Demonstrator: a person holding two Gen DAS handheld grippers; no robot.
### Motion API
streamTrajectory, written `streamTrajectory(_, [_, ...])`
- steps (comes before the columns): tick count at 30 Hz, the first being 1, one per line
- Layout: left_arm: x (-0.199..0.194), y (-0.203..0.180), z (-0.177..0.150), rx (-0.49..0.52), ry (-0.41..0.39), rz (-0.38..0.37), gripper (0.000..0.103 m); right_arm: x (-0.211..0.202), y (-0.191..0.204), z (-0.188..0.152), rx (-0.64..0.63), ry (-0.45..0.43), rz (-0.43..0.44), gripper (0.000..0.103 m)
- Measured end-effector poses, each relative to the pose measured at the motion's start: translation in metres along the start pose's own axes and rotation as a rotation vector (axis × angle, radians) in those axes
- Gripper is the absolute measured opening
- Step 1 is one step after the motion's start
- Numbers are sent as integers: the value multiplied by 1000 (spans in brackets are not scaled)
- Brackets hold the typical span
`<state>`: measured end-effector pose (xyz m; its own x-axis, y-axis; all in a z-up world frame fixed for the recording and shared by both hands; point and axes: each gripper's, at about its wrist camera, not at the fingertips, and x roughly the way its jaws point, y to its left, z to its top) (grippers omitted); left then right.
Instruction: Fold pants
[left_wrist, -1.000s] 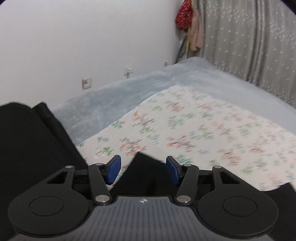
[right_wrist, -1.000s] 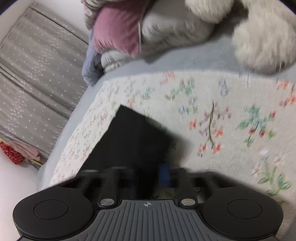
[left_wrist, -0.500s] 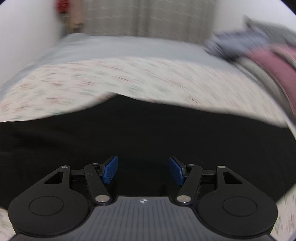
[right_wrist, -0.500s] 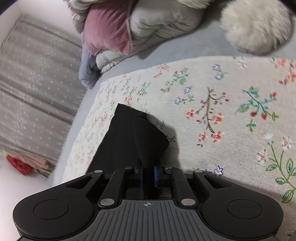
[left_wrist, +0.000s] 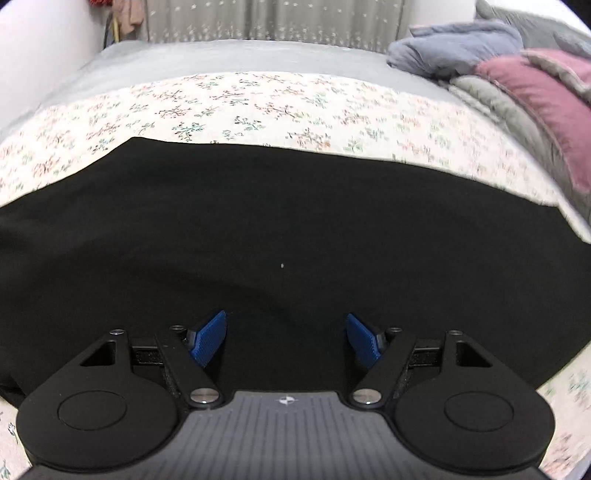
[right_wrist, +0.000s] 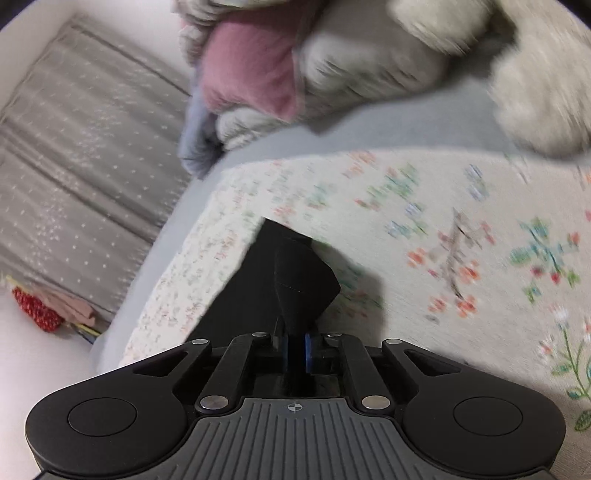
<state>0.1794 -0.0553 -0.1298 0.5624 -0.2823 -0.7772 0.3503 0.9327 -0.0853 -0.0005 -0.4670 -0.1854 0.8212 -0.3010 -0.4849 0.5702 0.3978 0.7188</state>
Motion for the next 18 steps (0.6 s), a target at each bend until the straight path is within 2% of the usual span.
streamTrajectory(4, [-3,6,3,-68,8,-64,81,-8,41,-9,-201,-103,-29,8])
streamTrajectory(8, [-5,22,6,-152,6,-134,81,-14,113,-53,-638,-242,-36,8])
streamTrajectory(10, [-7,31,7,-216,-6,-174,82,-16,151,-100,-933,-284,23,8])
streamTrajectory(12, [-5,47,4,-291,-5,-212,84,-15,177,-161,-1250,-264,78,8])
streamTrajectory(14, [-2,60,-2,-362,14,-249,84,-6,186,-231,-1551,-129,118,8])
streamTrajectory(16, [0,66,-9,-395,27,-289,85,3,178,-285,-1752,10,149,8])
streamTrajectory(18, [0,68,-13,-389,7,-314,87,0,168,-319,-1924,-102,126,9])
